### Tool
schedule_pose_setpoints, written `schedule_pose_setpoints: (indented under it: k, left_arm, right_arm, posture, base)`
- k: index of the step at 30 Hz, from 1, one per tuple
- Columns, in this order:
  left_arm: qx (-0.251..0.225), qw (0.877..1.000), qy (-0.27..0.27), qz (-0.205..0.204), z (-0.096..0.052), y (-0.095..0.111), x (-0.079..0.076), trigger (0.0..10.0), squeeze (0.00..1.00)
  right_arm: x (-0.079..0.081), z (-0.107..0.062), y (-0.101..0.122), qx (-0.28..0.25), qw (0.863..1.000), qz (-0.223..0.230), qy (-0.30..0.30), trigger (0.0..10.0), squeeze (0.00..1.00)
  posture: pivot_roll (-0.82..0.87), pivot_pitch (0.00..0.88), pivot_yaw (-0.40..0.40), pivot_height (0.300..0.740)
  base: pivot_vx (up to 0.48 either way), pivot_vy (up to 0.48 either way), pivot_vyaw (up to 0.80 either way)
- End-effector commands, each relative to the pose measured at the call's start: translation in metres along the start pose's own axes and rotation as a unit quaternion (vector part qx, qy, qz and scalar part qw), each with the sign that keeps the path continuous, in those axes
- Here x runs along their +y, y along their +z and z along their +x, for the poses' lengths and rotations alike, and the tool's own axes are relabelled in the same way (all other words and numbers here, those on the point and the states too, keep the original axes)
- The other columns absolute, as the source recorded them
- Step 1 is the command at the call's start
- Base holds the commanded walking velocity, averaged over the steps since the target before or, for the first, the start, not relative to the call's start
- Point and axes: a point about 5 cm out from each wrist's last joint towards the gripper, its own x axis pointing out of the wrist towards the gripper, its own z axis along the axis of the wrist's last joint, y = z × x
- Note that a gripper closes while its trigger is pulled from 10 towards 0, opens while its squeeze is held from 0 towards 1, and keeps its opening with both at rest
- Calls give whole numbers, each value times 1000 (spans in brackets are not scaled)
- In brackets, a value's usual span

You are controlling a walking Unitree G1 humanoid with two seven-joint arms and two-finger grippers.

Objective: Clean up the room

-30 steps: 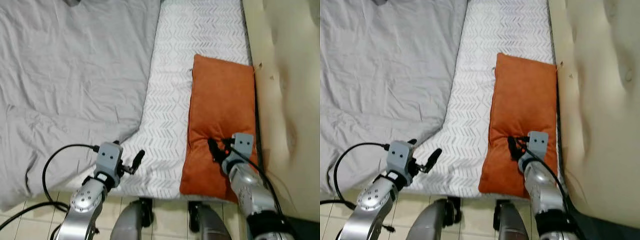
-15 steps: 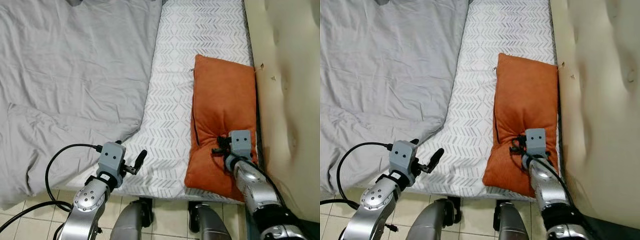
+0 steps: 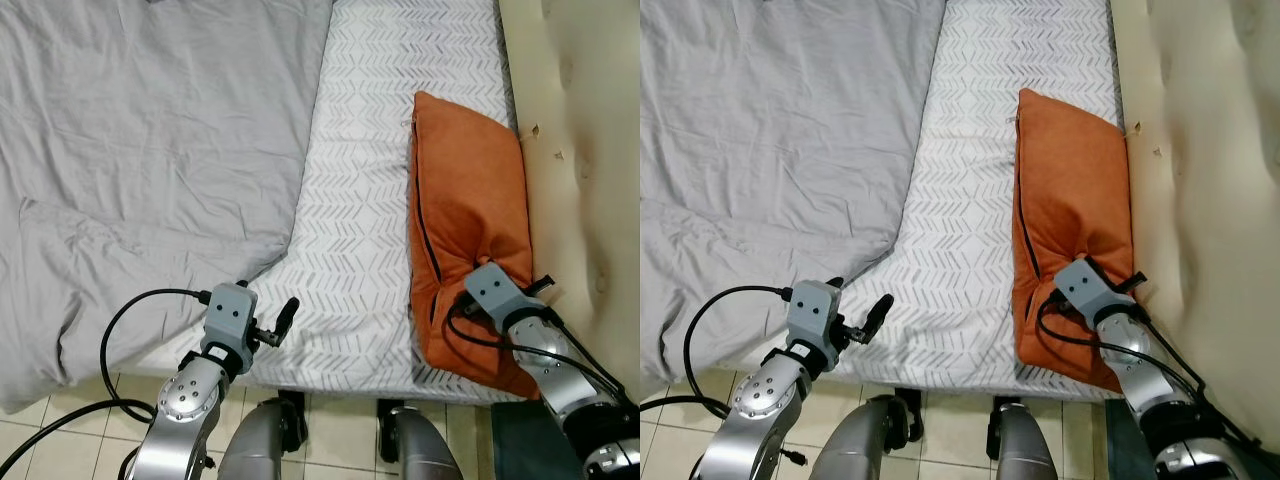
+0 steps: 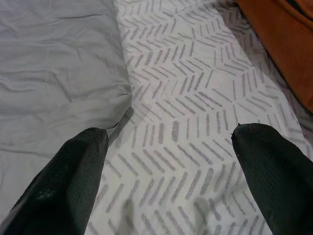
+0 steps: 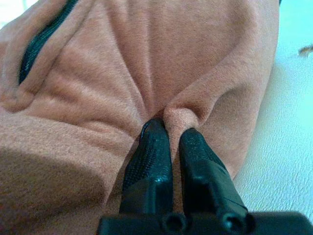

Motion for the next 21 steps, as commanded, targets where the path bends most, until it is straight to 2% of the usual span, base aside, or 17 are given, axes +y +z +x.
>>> schedule_pose_setpoints:
  k: [1, 4, 6, 7, 8, 9, 10, 11, 12, 13, 14, 16, 17, 19, 21]
  left_arm:
    - [27, 1000, 4, -7, -6, -15, -1, 10000, 0]
    - [26, 1000, 4, -9, -5, -16, -3, 10000, 0]
    - [25, 1000, 4, -9, -4, -16, -3, 10000, 0]
    - [25, 1000, 3, -10, -4, -16, -4, 10000, 0]
    - [25, 1000, 3, -10, -4, -16, -4, 10000, 0]
    - [25, 1000, 1, -9, -4, -17, -5, 10000, 0]
    - [25, 1000, 0, -8, -3, -18, -5, 10000, 0]
    - [23, 1000, -4, -7, -3, -18, -6, 10000, 0]
    - [23, 1000, -6, -6, -2, -18, -6, 10000, 0]
    - [23, 1000, -6, -6, -2, -18, -6, 10000, 0]
    - [22, 1000, -7, -6, -2, -18, -7, 10000, 0]
    - [21, 1000, -6, -6, 0, -19, -7, 10000, 0]
    - [20, 1000, -5, -6, 1, -19, -6, 10000, 0]
    - [16, 1000, -3, -6, 4, -19, -6, 10000, 0]
    - [16, 1000, -3, -6, 4, -19, -6, 10000, 0]
  right_arm:
    - [-18, -11, -37, 73, 996, -52, -24, 0, 0]
    - [-27, -12, -45, 87, 989, -114, -42, 0, 0]
    - [-33, -12, -50, 105, 986, -116, -54, 0, 0]
    - [-30, -11, -52, 120, 987, -96, -48, 0, 0]
    - [-30, -11, -52, 120, 987, -96, -48, 0, 0]
    - [-20, -10, -51, 138, 990, -7, -44, 0, 0]
    - [-15, -9, -50, 140, 988, 47, -46, 0, 0]
    - [-11, -8, -49, 145, 981, 114, -53, 10000, 1000]
    - [-6, -6, -46, 141, 970, 188, -56, 10000, 1000]
    - [-6, -6, -46, 141, 970, 188, -56, 10000, 1000]
    - [-3, -4, -41, 129, 960, 243, -57, 10000, 1000]
    - [-1, 0, -29, 96, 941, 317, -69, 10000, 1000]
    - [-2, 2, -25, 84, 936, 334, -74, 10000, 1000]
    - [-4, 4, -12, 44, 937, 338, -79, 10000, 1000]
    - [-4, 4, -12, 44, 937, 338, -79, 10000, 1000]
  posture:
    - [31, 511, 29, 740]
    - [37, 509, 27, 740]
    - [35, 505, 24, 740]
    - [33, 505, 23, 740]
    - [33, 505, 23, 740]
    - [31, 499, 20, 740]
    - [31, 499, 20, 740]
    - [30, 491, 17, 740]
    - [28, 484, 16, 740]
    - [28, 484, 16, 740]
    - [28, 480, 14, 740]
    - [24, 462, 7, 740]
    - [24, 462, 7, 740]
    - [15, 446, -3, 740]
    - [15, 446, -3, 740]
  base:
    - [0, 0, 0]
    - [0, 0, 0]
    - [0, 0, 0]
    - [0, 0, 0]
    - [0, 0, 0]
    - [0, 0, 0]
    - [0, 0, 0]
    - [0, 0, 0]
    - [0, 0, 0]
    - [0, 0, 0]
    - [0, 0, 0]
    - [0, 0, 0]
    - [0, 0, 0]
    - [0, 0, 0]
    - [0, 0, 0]
